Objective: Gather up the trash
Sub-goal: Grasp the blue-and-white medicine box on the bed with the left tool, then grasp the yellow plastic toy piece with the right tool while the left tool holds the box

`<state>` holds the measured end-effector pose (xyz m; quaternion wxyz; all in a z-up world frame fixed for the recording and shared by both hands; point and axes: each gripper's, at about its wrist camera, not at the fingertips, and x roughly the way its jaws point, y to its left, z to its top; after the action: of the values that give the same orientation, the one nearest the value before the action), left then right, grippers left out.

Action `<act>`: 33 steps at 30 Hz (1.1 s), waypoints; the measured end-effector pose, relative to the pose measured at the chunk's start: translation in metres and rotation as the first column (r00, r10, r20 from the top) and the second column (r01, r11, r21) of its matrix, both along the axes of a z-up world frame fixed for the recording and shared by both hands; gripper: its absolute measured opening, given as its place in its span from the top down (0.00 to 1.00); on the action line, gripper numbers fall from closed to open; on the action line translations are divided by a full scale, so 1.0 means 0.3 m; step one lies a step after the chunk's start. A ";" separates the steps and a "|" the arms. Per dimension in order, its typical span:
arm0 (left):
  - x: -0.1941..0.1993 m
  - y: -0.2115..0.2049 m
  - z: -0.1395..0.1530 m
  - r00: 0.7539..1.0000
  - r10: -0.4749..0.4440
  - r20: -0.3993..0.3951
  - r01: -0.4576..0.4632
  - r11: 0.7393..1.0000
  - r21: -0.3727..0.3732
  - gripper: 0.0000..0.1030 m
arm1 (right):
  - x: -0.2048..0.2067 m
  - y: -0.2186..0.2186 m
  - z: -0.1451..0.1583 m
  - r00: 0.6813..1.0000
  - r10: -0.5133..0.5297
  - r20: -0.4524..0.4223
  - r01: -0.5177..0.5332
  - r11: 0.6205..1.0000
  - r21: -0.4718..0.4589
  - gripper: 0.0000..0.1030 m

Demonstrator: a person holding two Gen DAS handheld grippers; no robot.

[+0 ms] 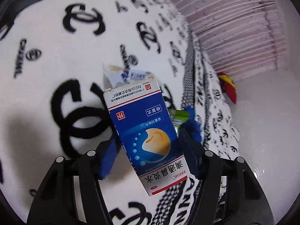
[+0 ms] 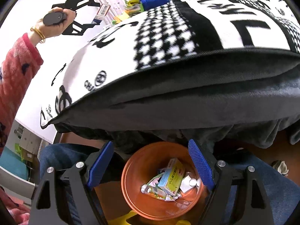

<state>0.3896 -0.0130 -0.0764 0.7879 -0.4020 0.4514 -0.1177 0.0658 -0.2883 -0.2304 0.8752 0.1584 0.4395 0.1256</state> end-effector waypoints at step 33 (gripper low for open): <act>-0.768 0.341 -0.025 0.951 -0.174 0.254 0.107 0.961 0.257 0.40 | 1.058 0.317 0.326 0.978 0.111 0.177 -0.085 0.985 -0.147 0.34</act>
<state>0.1592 0.0894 -0.0839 0.8751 -0.2503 0.3765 -0.1727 0.3831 -0.1933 -0.1326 0.9138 0.0627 0.3714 0.1519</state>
